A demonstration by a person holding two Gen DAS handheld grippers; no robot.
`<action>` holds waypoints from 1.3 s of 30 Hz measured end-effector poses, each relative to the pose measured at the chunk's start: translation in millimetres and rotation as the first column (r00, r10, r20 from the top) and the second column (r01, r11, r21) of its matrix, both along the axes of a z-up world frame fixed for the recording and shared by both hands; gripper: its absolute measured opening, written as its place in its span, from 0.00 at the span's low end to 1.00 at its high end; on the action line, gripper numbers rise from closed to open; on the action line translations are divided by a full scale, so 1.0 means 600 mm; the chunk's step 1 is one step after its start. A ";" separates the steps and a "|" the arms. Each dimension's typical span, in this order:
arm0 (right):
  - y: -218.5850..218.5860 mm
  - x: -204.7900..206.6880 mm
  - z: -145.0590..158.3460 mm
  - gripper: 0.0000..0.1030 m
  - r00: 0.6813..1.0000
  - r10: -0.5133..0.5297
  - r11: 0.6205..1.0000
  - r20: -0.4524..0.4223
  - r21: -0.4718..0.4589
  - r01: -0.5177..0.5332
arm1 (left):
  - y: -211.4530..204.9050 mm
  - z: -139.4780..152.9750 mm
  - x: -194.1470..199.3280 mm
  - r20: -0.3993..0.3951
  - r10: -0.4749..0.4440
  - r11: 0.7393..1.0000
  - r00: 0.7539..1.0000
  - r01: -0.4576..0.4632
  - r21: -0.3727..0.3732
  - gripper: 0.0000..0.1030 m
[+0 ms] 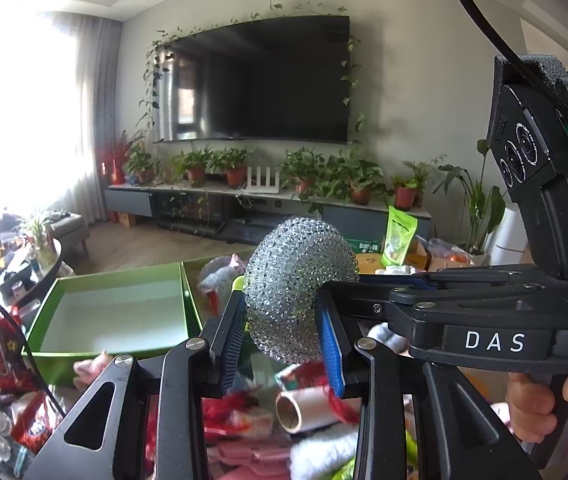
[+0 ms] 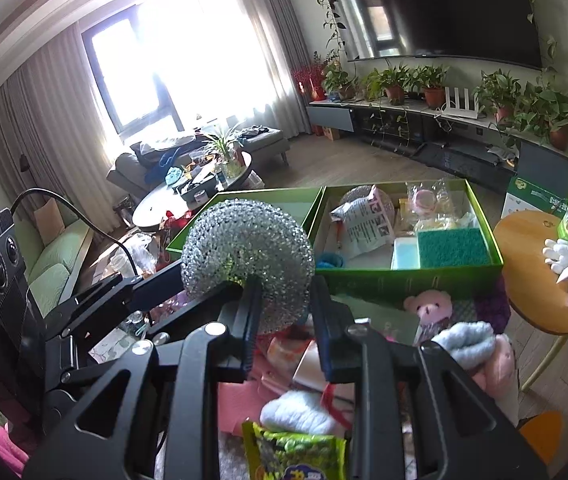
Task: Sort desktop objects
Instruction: 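Lift the scrubber with the right gripper and carry it toward the green box, then lower the scrubber into the green box and open the right gripper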
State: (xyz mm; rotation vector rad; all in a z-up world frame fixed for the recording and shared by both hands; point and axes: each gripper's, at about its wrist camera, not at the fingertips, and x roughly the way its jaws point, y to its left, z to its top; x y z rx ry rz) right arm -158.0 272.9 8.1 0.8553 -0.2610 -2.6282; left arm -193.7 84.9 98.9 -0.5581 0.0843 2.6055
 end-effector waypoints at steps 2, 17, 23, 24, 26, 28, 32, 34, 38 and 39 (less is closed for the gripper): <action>0.003 -0.017 0.005 0.25 1.000 0.001 1.000 -0.002 0.002 0.000 | 0.002 0.005 -0.014 -0.003 0.001 1.000 1.000 -0.001 -0.004 0.34; 0.027 -0.136 0.001 0.25 0.999 0.009 1.000 0.042 -0.007 -0.008 | 0.022 -0.003 -0.122 0.066 0.002 1.000 0.998 0.000 -0.017 0.34; 0.036 -0.182 -0.016 0.25 0.997 -0.001 1.000 0.071 -0.011 0.002 | 0.029 -0.017 -0.165 0.097 0.006 1.000 0.995 -0.004 -0.018 0.34; 0.038 -0.188 -0.019 0.26 0.997 -0.003 1.000 0.074 -0.012 0.003 | 0.030 -0.020 -0.171 0.104 0.005 1.000 0.995 -0.003 -0.018 0.34; 0.040 -0.198 -0.025 0.25 0.997 -0.005 1.000 0.082 -0.010 0.006 | 0.031 -0.026 -0.181 0.118 0.003 1.000 0.993 -0.001 -0.017 0.34; 0.043 -0.208 -0.032 0.25 0.996 -0.007 1.000 0.092 -0.003 0.007 | 0.034 -0.032 -0.192 0.131 0.000 1.000 0.991 0.003 -0.022 0.34; 0.047 -0.223 -0.043 0.25 0.994 -0.009 1.000 0.108 0.003 0.009 | 0.040 -0.043 -0.204 0.145 -0.003 1.000 0.989 0.007 -0.023 0.34; 0.047 -0.229 -0.048 0.25 0.993 -0.012 1.000 0.115 0.007 0.011 | 0.041 -0.049 -0.212 0.156 -0.004 1.000 0.988 0.008 -0.020 0.34; 0.047 -0.243 -0.061 0.26 0.991 -0.015 1.000 0.133 0.017 0.012 | 0.047 -0.062 -0.225 0.178 -0.002 1.000 0.984 0.007 -0.029 0.34; 0.047 -0.246 -0.064 0.25 0.990 -0.016 1.000 0.137 0.019 0.013 | 0.048 -0.065 -0.229 0.184 -0.001 0.999 0.983 0.007 -0.032 0.34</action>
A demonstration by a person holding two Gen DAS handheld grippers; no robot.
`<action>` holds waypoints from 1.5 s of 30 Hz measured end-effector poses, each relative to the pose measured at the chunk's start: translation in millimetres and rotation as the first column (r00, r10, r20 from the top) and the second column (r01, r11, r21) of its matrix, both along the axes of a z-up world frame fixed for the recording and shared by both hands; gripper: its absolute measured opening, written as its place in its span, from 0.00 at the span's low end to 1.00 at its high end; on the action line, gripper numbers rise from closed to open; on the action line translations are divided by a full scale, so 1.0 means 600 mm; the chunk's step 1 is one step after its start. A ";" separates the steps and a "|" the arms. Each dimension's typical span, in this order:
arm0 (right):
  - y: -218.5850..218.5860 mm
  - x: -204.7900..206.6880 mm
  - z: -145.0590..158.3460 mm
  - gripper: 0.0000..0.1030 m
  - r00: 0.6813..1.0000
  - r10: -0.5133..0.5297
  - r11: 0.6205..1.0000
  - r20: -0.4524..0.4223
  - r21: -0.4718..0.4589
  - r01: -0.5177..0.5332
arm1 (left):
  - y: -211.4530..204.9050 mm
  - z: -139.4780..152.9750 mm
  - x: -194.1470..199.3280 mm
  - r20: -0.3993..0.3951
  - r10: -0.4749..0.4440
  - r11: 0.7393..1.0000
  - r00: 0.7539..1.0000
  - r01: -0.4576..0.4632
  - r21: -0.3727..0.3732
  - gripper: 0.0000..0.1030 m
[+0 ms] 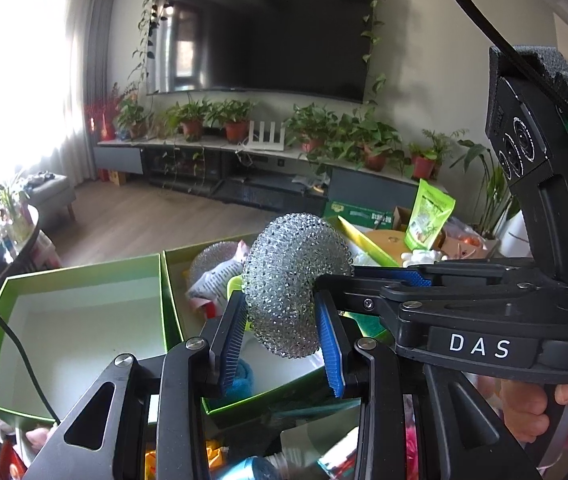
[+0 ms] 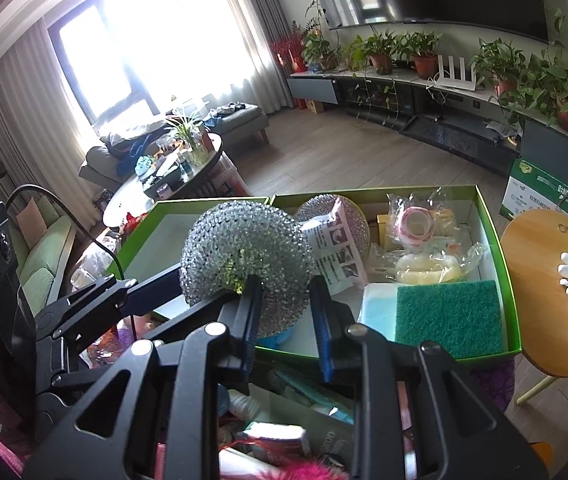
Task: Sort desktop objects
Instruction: 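Lower the scrubber into the green box and open the right gripper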
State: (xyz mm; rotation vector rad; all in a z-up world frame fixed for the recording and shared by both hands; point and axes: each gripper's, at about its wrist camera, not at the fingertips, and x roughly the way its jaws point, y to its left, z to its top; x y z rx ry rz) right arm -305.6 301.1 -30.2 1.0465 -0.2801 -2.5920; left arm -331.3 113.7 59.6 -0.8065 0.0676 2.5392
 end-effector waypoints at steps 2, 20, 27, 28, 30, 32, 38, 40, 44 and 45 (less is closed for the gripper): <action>0.002 -0.009 -0.008 0.25 1.000 -0.002 1.000 0.015 0.002 0.002 | 0.002 -0.006 -0.009 0.016 -0.001 1.000 1.000 0.001 -0.004 0.34; 0.020 -0.051 -0.070 0.25 0.991 -0.039 0.999 0.126 0.017 0.038 | 0.030 -0.065 -0.055 0.143 -0.018 0.999 0.990 0.024 -0.039 0.34; 0.023 -0.058 -0.086 0.26 0.986 -0.050 0.999 0.157 0.026 0.047 | 0.035 -0.081 -0.061 0.171 -0.015 0.998 0.985 0.026 -0.058 0.34; 0.022 -0.058 -0.088 0.26 0.985 -0.053 0.998 0.163 0.030 0.048 | 0.036 -0.085 -0.062 0.180 -0.014 0.998 0.984 0.026 -0.065 0.34; 0.021 -0.060 -0.095 0.26 0.983 -0.058 0.998 0.177 0.045 0.051 | 0.038 -0.092 -0.064 0.201 -0.013 0.997 0.980 0.029 -0.077 0.34; 0.023 -0.061 -0.104 0.26 0.977 -0.066 0.997 0.201 0.051 0.056 | 0.038 -0.098 -0.066 0.221 -0.017 0.996 0.975 0.035 -0.078 0.34; 0.023 -0.061 -0.115 0.28 0.971 -0.079 0.996 0.227 0.048 0.070 | 0.036 -0.102 -0.069 0.237 -0.012 0.996 0.971 0.032 -0.082 0.35; 0.023 -0.062 -0.115 0.29 0.970 -0.078 0.996 0.228 0.047 0.070 | 0.035 -0.102 -0.069 0.236 -0.007 0.996 0.972 0.027 -0.083 0.35; 0.022 -0.060 -0.112 0.29 0.972 -0.076 0.997 0.222 0.040 0.068 | 0.029 -0.096 -0.066 0.226 -0.001 0.997 0.974 0.019 -0.076 0.35; 0.022 -0.058 -0.109 0.29 0.973 -0.074 0.997 0.219 0.037 0.068 | 0.029 -0.093 -0.065 0.223 -0.001 0.997 0.975 0.018 -0.074 0.35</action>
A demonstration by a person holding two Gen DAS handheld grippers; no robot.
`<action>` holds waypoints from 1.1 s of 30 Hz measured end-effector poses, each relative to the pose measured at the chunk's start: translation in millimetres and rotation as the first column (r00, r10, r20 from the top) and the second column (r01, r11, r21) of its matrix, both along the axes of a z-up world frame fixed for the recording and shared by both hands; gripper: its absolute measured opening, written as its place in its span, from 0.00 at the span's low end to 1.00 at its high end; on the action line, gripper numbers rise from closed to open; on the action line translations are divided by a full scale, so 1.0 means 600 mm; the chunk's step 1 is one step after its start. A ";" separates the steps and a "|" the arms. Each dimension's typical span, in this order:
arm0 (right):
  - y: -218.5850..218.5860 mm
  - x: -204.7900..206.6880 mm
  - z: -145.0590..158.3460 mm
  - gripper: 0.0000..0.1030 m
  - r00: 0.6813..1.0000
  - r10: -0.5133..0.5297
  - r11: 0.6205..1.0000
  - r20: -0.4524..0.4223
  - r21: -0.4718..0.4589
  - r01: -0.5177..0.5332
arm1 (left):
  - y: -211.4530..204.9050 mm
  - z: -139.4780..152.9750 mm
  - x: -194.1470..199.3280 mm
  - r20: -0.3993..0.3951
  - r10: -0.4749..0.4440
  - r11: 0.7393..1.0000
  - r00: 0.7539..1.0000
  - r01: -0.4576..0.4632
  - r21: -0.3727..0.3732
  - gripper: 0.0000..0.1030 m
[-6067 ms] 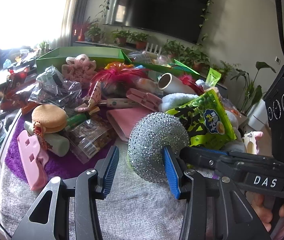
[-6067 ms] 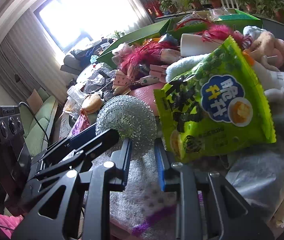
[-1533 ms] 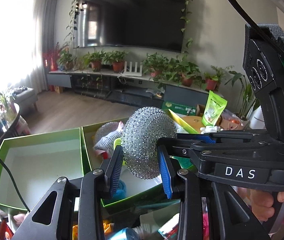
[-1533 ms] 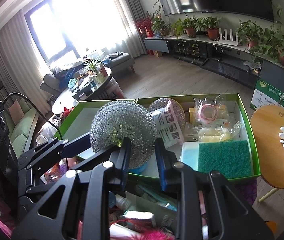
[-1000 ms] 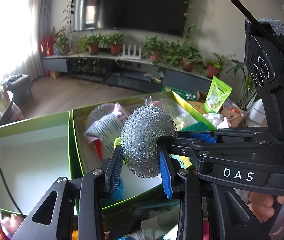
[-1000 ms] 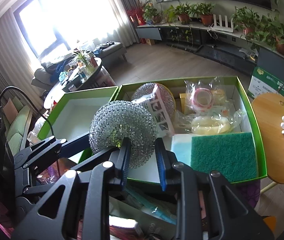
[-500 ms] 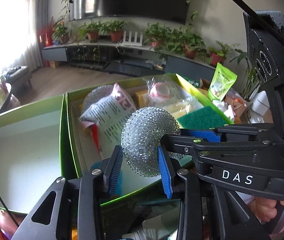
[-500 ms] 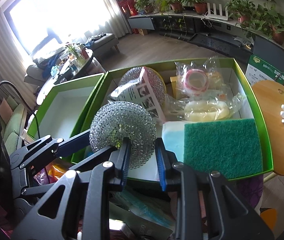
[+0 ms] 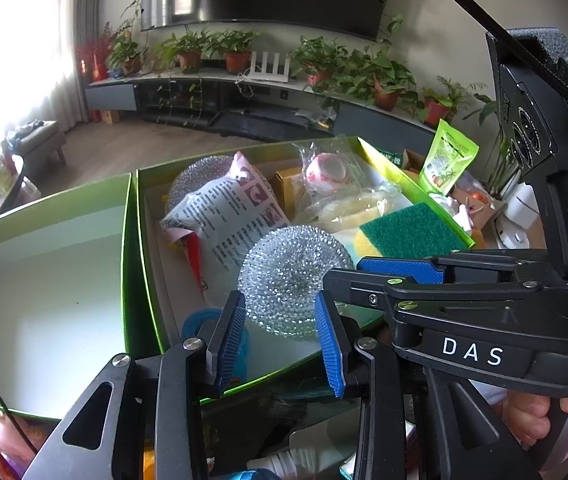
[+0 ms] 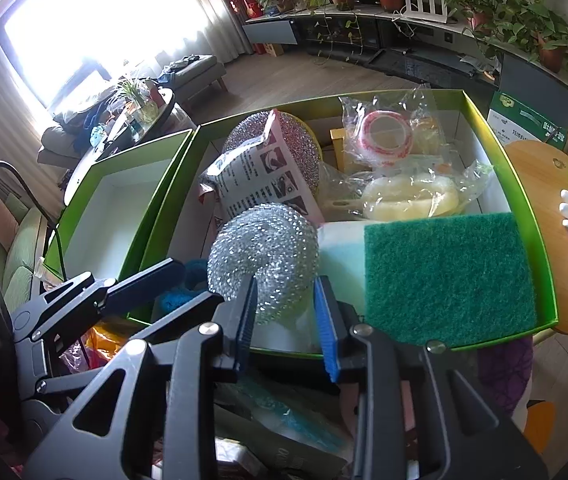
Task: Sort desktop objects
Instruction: 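Lower the scrubber into the green box and open the right gripper, then withdraw the right gripper from the box back over the pile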
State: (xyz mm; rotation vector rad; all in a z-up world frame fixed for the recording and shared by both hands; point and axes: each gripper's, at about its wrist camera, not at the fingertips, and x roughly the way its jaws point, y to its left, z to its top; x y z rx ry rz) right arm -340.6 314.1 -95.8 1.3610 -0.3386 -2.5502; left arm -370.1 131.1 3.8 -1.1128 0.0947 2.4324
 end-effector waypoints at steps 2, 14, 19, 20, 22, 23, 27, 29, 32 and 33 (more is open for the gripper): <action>-0.001 0.002 0.006 0.30 1.000 -0.001 1.000 -0.007 -0.002 0.001 | -0.002 0.007 0.003 -0.009 0.004 1.000 1.000 -0.004 0.005 0.35; -0.008 0.028 0.060 0.30 0.998 -0.011 1.000 -0.065 0.005 0.011 | -0.016 0.054 0.023 -0.070 0.032 0.999 0.997 -0.029 0.038 0.49; -0.012 0.050 0.094 0.31 0.995 -0.002 1.000 -0.097 0.004 0.002 | -0.023 0.084 0.042 -0.101 0.044 0.998 0.994 -0.040 0.044 0.52; -0.013 0.053 0.102 0.32 0.995 0.000 1.000 -0.103 0.004 0.000 | -0.024 0.089 0.046 -0.107 0.046 0.998 0.993 -0.041 0.045 0.52; -0.017 0.066 0.118 0.34 0.992 0.005 1.000 -0.122 0.002 -0.004 | -0.026 0.103 0.058 -0.125 0.050 0.998 0.991 -0.045 0.045 0.52; -0.019 0.071 0.124 0.35 0.992 0.008 1.000 -0.129 0.000 -0.008 | -0.026 0.109 0.062 -0.132 0.051 0.998 0.990 -0.046 0.045 0.52; -0.026 0.100 0.152 0.36 0.986 0.016 1.000 -0.168 0.011 -0.015 | -0.030 0.134 0.086 -0.167 0.061 0.998 0.984 -0.054 0.045 0.52; -0.029 0.113 0.163 0.35 0.983 0.018 1.000 -0.180 0.009 -0.017 | -0.033 0.142 0.097 -0.175 0.062 0.997 0.983 -0.053 0.053 0.53; -0.033 0.135 0.177 0.36 0.980 0.021 1.000 -0.199 0.009 -0.019 | -0.036 0.153 0.117 -0.193 0.066 0.997 0.979 -0.055 0.061 0.53; -0.034 0.143 0.182 0.36 0.978 0.025 1.000 -0.206 0.011 -0.023 | -0.038 0.157 0.125 -0.200 0.068 0.996 0.977 -0.057 0.062 0.53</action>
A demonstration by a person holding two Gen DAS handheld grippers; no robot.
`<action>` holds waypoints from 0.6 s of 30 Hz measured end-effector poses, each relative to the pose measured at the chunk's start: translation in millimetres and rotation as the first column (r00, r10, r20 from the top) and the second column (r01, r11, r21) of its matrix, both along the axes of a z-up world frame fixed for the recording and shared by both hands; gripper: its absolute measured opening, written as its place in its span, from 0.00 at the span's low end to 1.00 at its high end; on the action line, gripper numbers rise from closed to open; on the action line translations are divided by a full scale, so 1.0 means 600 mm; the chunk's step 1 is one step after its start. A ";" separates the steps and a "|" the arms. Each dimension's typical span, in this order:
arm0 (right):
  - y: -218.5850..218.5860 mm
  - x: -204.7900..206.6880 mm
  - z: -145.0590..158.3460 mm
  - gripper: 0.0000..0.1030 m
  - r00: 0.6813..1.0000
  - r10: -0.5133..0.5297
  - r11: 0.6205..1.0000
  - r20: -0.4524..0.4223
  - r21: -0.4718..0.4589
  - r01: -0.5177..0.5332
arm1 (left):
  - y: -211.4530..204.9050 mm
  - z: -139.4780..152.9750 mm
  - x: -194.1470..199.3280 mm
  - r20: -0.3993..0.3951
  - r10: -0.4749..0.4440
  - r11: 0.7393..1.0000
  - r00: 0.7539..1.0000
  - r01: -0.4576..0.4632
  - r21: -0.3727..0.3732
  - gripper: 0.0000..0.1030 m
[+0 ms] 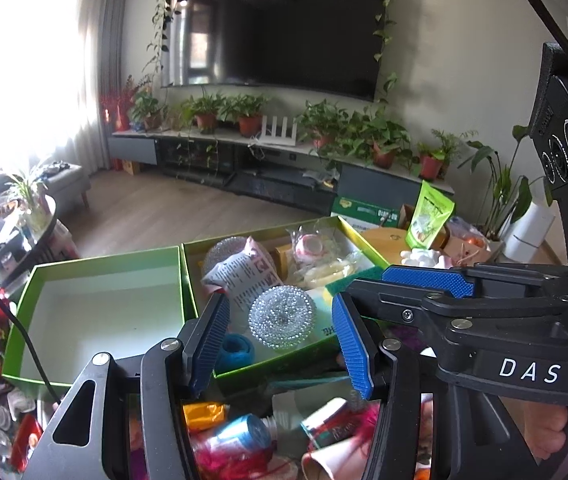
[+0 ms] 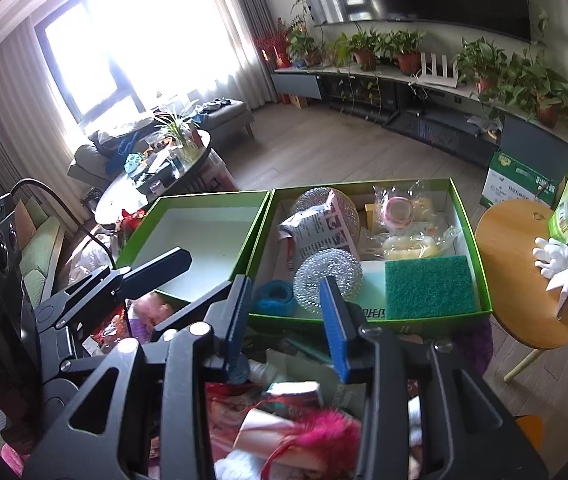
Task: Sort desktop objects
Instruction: 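Withdraw the right gripper from the box back over the pile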
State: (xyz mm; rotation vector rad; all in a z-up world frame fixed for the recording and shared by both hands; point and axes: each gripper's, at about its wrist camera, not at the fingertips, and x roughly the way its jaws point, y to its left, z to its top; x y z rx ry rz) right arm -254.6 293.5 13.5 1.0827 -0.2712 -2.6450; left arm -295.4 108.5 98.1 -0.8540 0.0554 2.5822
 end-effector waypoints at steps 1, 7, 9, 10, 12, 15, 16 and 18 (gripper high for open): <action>-0.001 0.007 0.004 0.36 1.000 0.002 1.000 -0.005 0.001 -0.002 | -0.001 0.003 0.007 -0.007 0.001 1.000 1.000 -0.001 0.000 0.53; -0.008 0.047 0.022 0.36 0.999 0.016 1.000 -0.032 -0.006 -0.016 | -0.007 0.021 0.051 -0.040 0.003 1.000 0.999 -0.003 0.001 0.53; -0.010 0.060 0.025 0.36 0.999 0.019 1.000 -0.040 -0.005 -0.019 | -0.009 0.024 0.064 -0.050 0.003 1.000 0.999 -0.003 -0.001 0.53; -0.011 0.069 0.027 0.36 0.999 0.021 1.000 -0.047 -0.003 -0.021 | -0.011 0.026 0.072 -0.056 0.005 1.000 0.998 -0.005 -0.003 0.53; -0.013 0.080 0.030 0.36 0.998 0.022 1.000 -0.056 0.000 -0.022 | -0.012 0.028 0.085 -0.065 0.013 1.000 0.998 -0.014 -0.007 0.53; -0.014 0.103 0.031 0.36 0.998 0.021 1.000 -0.067 0.003 -0.021 | -0.015 0.027 0.105 -0.068 0.031 0.999 0.997 -0.032 -0.002 0.53; -0.015 0.112 0.031 0.36 0.997 0.021 1.000 -0.069 0.002 -0.021 | -0.018 0.026 0.112 -0.066 0.042 0.999 0.997 -0.042 0.000 0.53; -0.016 0.127 0.028 0.38 0.997 0.025 1.000 -0.072 0.001 -0.025 | -0.021 0.023 0.124 -0.061 0.053 0.999 0.997 -0.053 0.002 0.53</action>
